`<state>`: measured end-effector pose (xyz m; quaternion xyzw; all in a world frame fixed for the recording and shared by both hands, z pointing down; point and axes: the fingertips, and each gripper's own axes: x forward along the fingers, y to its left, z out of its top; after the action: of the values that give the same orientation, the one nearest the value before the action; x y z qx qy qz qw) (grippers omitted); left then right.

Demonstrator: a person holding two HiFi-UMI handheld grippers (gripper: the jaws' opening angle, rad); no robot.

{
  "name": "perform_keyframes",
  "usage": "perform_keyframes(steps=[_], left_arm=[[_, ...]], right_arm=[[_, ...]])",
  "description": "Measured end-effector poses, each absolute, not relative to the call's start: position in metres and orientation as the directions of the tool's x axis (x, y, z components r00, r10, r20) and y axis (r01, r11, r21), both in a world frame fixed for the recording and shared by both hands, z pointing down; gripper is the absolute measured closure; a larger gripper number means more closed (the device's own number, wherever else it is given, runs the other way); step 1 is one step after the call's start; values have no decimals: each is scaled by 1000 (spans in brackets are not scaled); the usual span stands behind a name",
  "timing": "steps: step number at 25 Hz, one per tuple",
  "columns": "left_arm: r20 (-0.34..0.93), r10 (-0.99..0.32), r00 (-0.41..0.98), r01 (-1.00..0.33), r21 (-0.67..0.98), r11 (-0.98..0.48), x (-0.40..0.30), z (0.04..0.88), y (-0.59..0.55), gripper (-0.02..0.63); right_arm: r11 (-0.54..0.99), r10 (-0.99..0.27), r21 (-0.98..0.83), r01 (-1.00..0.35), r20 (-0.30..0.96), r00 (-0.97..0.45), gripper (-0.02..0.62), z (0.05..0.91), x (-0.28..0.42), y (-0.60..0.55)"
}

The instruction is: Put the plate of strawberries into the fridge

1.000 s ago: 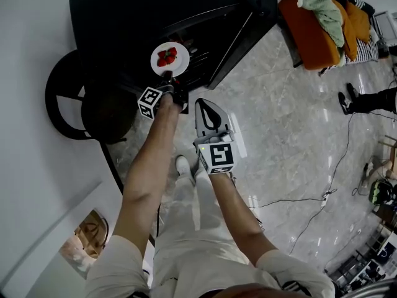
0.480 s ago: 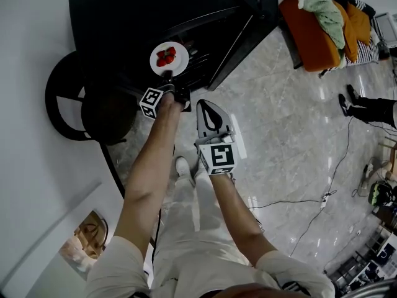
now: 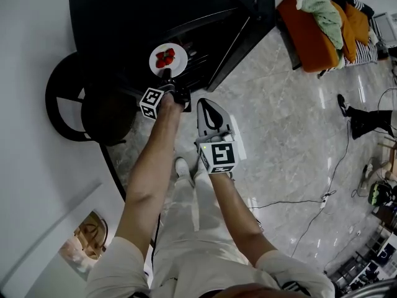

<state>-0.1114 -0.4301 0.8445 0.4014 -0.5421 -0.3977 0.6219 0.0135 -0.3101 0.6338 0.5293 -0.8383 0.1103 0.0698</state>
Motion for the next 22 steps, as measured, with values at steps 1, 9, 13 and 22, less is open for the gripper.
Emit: perform_keyframes(steps=[1,9,13,22], left_arm=[[372,-924,92,66,923,378,-110,844,-427,447],[394,-916,76,75,914,399,-108,843,-405,434],[406,-912,58,74,909,410,-110,836,-394,445],[341,-939,37,91,935,343,-109,799,-381,544]], right_arm=[[413,-872,-116,-903,234,-429,583,633,14,-310],[401,-878,-131,-907,230,-421,583,625,17,-308],[395,-881,-131,-909,225,-415,583,618,17,-306],[396,-883,-126,-909,219,-415,583,600,14,-295]])
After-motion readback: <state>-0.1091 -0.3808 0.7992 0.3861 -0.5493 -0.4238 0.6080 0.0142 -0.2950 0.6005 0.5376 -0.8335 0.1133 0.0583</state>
